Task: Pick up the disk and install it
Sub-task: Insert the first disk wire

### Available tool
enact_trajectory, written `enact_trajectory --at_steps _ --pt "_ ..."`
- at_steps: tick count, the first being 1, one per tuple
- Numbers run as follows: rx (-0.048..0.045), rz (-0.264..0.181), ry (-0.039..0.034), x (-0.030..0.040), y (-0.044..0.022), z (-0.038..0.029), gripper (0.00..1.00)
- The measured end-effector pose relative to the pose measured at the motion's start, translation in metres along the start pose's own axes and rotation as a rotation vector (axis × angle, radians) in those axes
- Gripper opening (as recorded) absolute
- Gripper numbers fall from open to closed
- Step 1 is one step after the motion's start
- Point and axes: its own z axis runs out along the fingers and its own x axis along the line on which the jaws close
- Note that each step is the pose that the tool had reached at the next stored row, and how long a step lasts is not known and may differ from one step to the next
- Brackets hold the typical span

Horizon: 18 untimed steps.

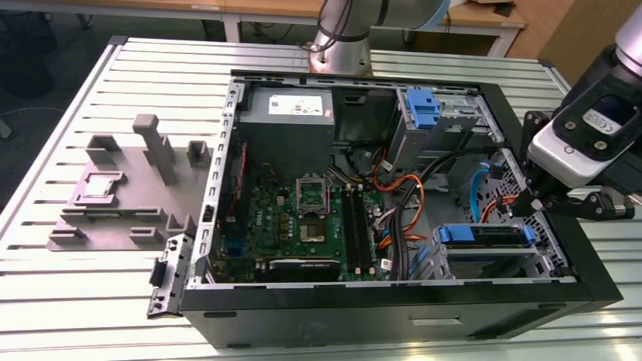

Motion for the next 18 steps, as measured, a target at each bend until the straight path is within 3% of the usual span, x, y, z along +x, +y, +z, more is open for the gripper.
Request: enact_trajectory --at_steps 11,18 --pt "-0.0028 -0.005 0.0001 0.0058 0.003 -0.0041 0.1" --pt "-0.0057 -0.074 0.0004 0.0058 0.003 -0.002 0.1"
